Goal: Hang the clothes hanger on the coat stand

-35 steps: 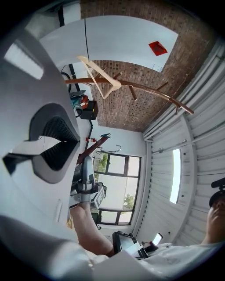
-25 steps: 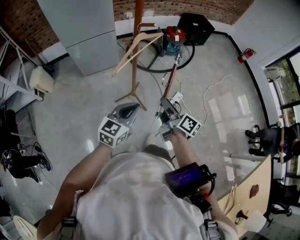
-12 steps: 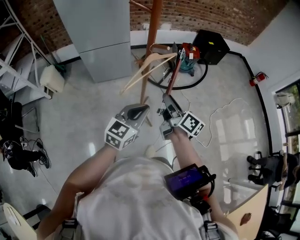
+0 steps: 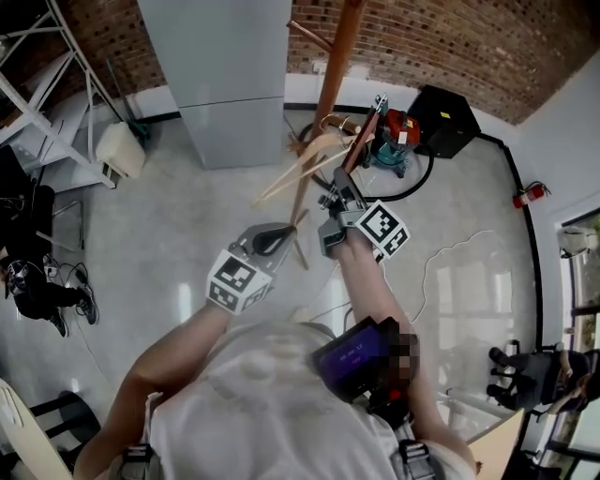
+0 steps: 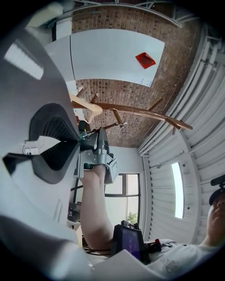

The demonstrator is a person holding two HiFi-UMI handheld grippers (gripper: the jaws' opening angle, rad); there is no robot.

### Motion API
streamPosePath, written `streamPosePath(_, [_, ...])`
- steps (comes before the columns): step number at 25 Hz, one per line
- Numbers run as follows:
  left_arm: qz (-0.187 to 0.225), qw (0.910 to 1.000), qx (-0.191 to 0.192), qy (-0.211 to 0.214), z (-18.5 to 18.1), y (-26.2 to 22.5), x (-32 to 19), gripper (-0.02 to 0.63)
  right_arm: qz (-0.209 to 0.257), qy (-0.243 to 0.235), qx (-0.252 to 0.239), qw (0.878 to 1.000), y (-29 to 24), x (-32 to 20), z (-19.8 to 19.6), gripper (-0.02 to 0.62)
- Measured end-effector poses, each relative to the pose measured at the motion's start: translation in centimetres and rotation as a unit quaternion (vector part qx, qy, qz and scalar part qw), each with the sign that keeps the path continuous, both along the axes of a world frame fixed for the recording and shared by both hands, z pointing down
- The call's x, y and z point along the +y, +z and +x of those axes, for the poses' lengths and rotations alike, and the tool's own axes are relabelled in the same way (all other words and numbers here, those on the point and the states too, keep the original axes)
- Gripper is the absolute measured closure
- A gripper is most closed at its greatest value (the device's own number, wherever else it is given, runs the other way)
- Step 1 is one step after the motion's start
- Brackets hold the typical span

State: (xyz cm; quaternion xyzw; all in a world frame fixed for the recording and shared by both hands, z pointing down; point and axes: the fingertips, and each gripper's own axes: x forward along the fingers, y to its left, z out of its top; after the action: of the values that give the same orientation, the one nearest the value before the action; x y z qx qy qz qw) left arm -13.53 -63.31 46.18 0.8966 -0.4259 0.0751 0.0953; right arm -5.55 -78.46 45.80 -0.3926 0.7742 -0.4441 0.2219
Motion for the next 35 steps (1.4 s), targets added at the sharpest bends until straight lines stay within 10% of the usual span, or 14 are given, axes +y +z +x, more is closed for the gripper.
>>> streamPosePath(35, [-0.012, 0.9986, -0.003, -0.051, -3.7, 1.2, 3.4, 0.604, 0.005, 0.066, 0.081, 0.994, 4.0, 0.4, -1.7, 0.367])
